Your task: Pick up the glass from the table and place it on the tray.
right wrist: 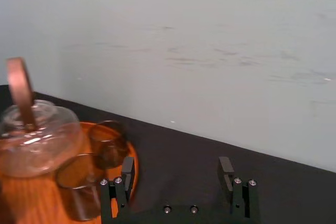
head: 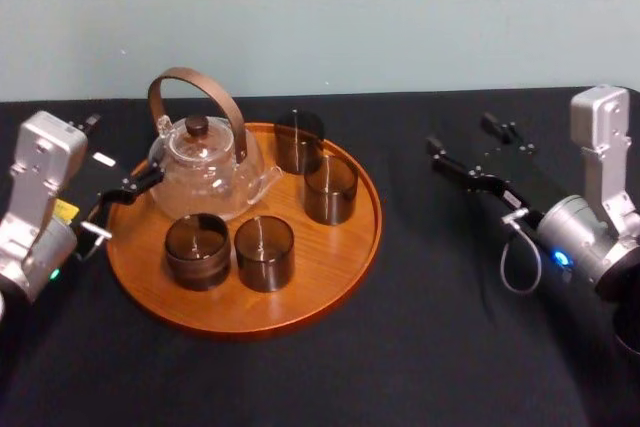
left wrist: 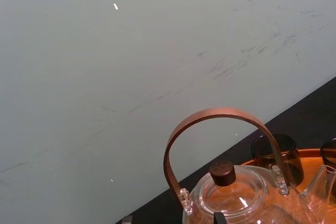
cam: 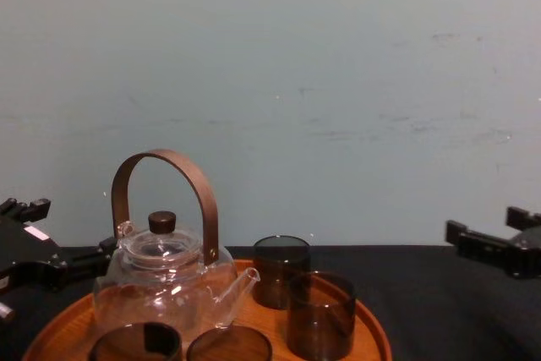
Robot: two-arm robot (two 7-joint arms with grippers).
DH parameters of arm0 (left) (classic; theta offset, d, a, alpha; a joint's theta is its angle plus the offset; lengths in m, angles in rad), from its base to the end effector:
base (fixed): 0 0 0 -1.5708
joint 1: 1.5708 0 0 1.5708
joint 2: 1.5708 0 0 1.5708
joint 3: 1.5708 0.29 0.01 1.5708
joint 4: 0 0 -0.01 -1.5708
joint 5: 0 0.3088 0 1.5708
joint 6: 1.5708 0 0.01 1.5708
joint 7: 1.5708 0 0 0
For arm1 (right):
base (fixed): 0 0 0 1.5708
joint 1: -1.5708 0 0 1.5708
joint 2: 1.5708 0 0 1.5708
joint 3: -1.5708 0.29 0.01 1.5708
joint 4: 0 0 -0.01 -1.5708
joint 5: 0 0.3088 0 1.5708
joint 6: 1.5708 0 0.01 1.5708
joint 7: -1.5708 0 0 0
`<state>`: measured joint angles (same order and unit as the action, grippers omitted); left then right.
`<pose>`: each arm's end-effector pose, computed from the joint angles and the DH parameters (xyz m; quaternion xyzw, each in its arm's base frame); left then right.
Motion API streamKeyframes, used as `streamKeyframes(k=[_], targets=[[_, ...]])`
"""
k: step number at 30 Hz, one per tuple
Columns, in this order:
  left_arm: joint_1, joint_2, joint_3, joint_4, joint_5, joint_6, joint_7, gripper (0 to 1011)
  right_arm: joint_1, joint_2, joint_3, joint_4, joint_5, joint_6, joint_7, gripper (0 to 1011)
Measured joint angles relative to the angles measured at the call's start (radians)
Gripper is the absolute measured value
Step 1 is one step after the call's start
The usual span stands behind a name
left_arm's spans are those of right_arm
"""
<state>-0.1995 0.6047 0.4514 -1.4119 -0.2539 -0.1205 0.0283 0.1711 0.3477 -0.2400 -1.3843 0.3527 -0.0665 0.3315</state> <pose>0.3581 0.0827 -0.3023 0.1416 -0.1324 0.5799 0.7913 0.3696 -0.0505 -0.3044 -0.0161 0.0004 -0.5140 0.8577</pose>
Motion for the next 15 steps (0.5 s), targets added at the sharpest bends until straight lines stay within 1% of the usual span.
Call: streamKeyframes(k=[3,9,15], targets=[[0.000,0.000,0.000,0.000,0.000,0.000,0.000,1001,-0.006,-0.005,0.022,0.012,-0.003,-0.001,-0.016,1002],[0.000,0.000,0.000,0.000,0.000,0.000,0.000,1001,-0.005,-0.018,0.045,0.037,-0.017,-0.001,-0.033,1002],[0.000,0.000,0.000,0.000,0.000,0.000,0.000,1001,0.004,-0.028,0.051,0.060,-0.032,0.004,-0.038,1002]])
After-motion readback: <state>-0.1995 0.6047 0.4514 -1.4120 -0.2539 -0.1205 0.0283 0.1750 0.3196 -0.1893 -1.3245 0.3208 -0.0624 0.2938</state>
